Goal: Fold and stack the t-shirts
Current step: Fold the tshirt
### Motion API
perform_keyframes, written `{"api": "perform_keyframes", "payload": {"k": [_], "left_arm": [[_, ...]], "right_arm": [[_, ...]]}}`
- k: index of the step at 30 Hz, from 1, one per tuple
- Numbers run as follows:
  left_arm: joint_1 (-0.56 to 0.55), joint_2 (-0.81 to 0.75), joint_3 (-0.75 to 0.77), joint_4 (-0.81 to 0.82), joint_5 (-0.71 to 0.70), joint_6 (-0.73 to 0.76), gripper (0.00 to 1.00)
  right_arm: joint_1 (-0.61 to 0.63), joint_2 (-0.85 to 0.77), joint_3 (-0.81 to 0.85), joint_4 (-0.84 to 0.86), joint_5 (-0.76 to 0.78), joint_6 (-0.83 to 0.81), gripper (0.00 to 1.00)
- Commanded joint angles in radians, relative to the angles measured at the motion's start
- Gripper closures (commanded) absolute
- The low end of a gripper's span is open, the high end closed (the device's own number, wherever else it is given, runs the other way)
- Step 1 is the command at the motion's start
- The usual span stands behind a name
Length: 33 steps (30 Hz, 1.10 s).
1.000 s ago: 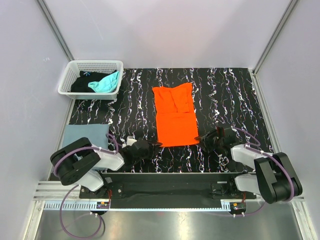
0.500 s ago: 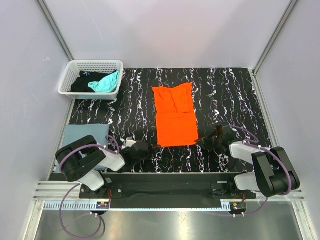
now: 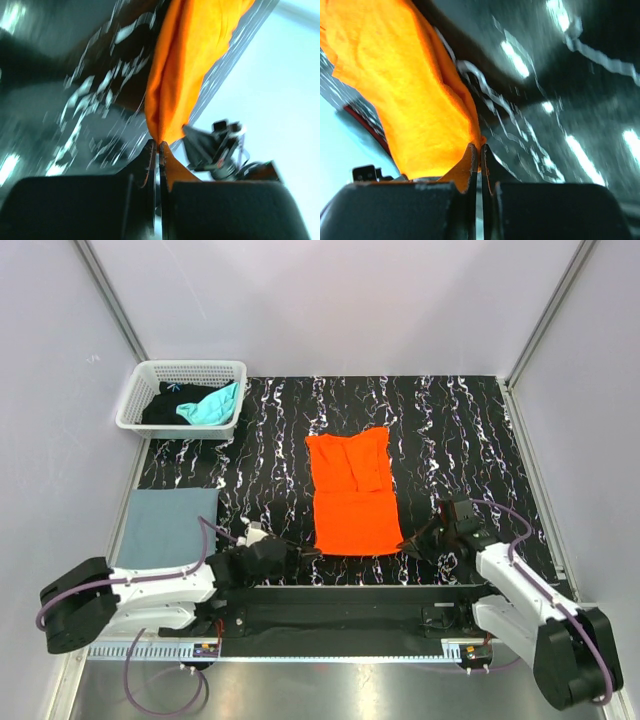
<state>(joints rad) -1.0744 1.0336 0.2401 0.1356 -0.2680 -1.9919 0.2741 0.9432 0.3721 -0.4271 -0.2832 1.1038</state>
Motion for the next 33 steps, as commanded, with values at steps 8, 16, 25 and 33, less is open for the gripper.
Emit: {"api": "perform_keyframes", "payload": {"k": [8,16,25,33], "left_arm": [[-0.216,-0.213,0.05,-0.394,-0.134,-0.165,1.0],[-0.265,-0.247,0.137,-0.467,-0.192,-0.111,1.0],[-0.009,-0.234,0.312,-0.534,-0.173,0.166,1.0],[0.427,0.044,0.467,-0.358,0.2,0.487,1.0]], "right_arm": [[0.06,-0.299,0.108,-0.445,-0.019,0.034,1.0],[0.063,-0.38,0.125,-0.539,-0.034,0.03,1.0],[0.062,-0.068,0.442,-0.48,0.03,-0.114,1.0],[0.022,0.382,0.777,-0.397,0.024,-0.251,1.0]]}}
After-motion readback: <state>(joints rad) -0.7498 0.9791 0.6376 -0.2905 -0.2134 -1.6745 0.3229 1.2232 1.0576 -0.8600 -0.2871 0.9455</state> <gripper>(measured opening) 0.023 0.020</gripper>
